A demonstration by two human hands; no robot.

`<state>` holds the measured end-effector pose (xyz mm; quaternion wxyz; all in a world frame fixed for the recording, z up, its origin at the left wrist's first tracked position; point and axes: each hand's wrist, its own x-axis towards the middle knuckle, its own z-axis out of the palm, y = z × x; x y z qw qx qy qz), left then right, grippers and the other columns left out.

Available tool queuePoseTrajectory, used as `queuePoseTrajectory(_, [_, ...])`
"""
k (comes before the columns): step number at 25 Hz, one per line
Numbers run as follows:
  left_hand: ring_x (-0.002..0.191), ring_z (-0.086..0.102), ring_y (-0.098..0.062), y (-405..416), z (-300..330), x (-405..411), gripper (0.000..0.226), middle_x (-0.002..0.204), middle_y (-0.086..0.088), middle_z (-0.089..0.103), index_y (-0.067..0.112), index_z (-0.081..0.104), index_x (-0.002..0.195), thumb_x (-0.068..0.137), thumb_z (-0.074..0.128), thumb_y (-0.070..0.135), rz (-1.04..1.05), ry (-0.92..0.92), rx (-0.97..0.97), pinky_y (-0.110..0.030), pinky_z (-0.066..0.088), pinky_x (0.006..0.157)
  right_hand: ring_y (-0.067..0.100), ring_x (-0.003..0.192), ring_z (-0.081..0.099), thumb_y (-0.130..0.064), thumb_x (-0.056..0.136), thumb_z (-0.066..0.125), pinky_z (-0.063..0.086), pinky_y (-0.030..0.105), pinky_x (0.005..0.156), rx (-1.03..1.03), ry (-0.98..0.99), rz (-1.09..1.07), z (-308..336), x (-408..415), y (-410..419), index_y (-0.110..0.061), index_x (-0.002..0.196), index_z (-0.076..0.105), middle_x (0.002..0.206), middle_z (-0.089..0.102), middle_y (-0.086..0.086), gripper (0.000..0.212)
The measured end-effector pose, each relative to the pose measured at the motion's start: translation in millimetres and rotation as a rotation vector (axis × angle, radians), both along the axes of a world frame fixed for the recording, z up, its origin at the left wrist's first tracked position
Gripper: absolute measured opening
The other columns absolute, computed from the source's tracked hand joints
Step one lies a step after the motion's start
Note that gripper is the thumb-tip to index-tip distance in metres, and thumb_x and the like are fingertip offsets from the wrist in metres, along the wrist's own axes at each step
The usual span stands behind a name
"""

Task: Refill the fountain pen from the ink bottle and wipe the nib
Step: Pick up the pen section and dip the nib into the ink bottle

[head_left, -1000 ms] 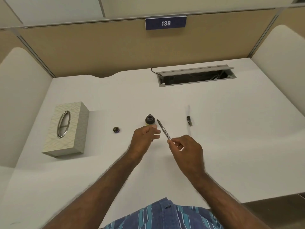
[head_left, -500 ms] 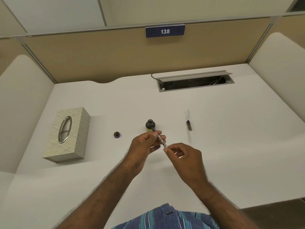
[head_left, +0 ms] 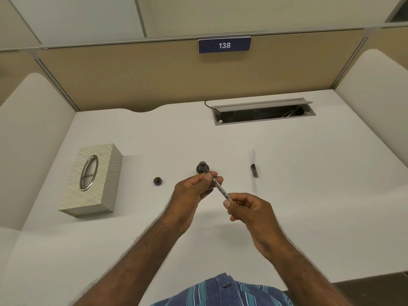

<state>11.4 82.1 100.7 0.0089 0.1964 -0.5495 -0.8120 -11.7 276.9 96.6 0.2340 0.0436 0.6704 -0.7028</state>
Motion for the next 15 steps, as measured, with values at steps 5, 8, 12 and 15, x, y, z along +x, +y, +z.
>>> queuePoseTrajectory(5, [0.123,0.074,-0.027,-2.3,3.4,-0.3,0.026,0.121,-0.015,0.082,0.011,0.081,0.117,0.103,0.067,0.027,-0.004,0.023,0.007,-0.040,0.049,0.111,0.025,0.079,0.076,-0.032,0.096,0.077,0.063,0.032,0.067,-0.192,-0.165,0.079,3.5,1.1,0.2,-0.010,0.107,0.083,0.099,0.082,0.019,0.025])
queuePoseTrajectory(8, [0.124,0.073,-0.026,-2.3,3.9,0.0,0.023,0.121,-0.014,0.082,0.014,0.083,0.115,0.103,0.068,0.027,-0.016,0.028,0.010,-0.041,0.048,0.113,0.021,0.076,0.074,-0.023,0.090,0.082,0.061,0.028,0.064,-0.217,-0.159,0.055,1.7,2.2,1.3,-0.011,0.102,0.085,0.096,0.080,0.017,0.017])
queuePoseTrajectory(12, [0.123,0.074,-0.024,1.5,2.7,1.5,0.022,0.121,-0.013,0.082,0.016,0.084,0.113,0.104,0.066,0.027,-0.021,0.009,0.020,-0.040,0.048,0.112,0.019,0.077,0.072,-0.017,0.079,0.093,0.060,0.029,0.064,-0.251,-0.178,0.014,0.5,-0.9,2.6,-0.017,0.108,0.083,0.092,0.075,0.008,0.031])
queuePoseTrajectory(15, [0.124,0.073,-0.024,3.2,3.7,1.4,0.022,0.121,-0.012,0.082,0.017,0.084,0.112,0.104,0.066,0.028,-0.030,0.015,0.018,-0.038,0.047,0.110,0.022,0.079,0.075,-0.032,0.093,0.079,0.060,0.031,0.064,-0.268,-0.251,0.061,0.7,-1.6,5.8,-0.011,0.117,0.081,0.098,0.080,0.014,0.032])
